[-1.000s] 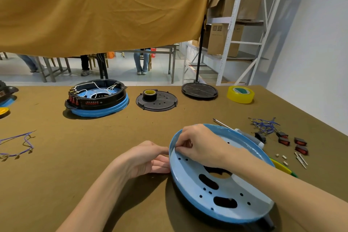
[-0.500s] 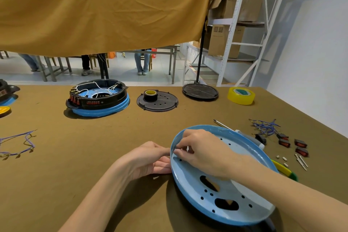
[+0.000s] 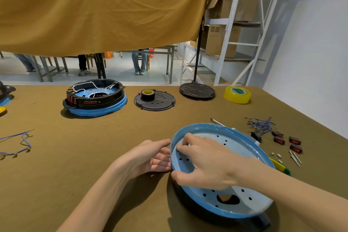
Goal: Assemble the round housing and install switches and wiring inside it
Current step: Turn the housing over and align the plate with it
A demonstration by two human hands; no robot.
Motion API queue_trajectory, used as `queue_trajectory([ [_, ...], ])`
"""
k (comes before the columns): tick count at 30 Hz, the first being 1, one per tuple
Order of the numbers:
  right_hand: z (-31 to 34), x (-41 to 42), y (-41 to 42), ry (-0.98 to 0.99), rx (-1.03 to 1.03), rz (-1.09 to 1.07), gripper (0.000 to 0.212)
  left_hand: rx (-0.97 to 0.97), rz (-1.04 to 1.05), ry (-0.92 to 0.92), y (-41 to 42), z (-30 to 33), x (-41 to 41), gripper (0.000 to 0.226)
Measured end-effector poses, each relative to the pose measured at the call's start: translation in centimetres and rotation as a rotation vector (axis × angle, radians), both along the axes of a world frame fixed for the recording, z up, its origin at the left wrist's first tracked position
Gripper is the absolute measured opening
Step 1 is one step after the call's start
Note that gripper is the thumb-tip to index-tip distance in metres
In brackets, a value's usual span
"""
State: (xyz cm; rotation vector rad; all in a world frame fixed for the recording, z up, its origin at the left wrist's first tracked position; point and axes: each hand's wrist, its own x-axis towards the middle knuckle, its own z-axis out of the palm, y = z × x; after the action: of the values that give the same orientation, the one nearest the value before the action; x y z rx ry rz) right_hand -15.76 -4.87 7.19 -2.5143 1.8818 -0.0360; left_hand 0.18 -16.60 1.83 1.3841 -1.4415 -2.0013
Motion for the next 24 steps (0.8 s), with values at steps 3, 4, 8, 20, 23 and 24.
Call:
queue_trajectory([
  [3,-0.2,-0.6,0.4,-0.003,-0.001,0.004,0.054,-0.015,0.009,-0.018,-0.1,-0.1,-0.1,0.037],
  [4,-0.3,-0.8,0.4,0.002,0.008,0.006,0.057,-0.021,0.015,-0.021,-0.1,-0.2,-0.1,0.034],
  [8,-1.1,-0.6,0.4,-0.032,-0.009,0.008,0.06,-0.028,0.039,-0.042,0.0,-0.2,-0.3,0.027],
  [20,1.5,0.4,-2.0,-0.211,0.323,-0.12,0.017,-0.04,0.017,-0.043,0.2,0.0,-0.1,0.024],
  [23,1.6,1.4,-2.5,-0.233,0.354,-0.179,0.025,-0.023,0.003,-0.046,0.2,0.2,0.0,0.021],
  [24,1.5,1.8,-2.7,-0.228,0.352,-0.194,0.026,-0.016,-0.002,-0.044,0.2,0.2,0.1,0.02],
])
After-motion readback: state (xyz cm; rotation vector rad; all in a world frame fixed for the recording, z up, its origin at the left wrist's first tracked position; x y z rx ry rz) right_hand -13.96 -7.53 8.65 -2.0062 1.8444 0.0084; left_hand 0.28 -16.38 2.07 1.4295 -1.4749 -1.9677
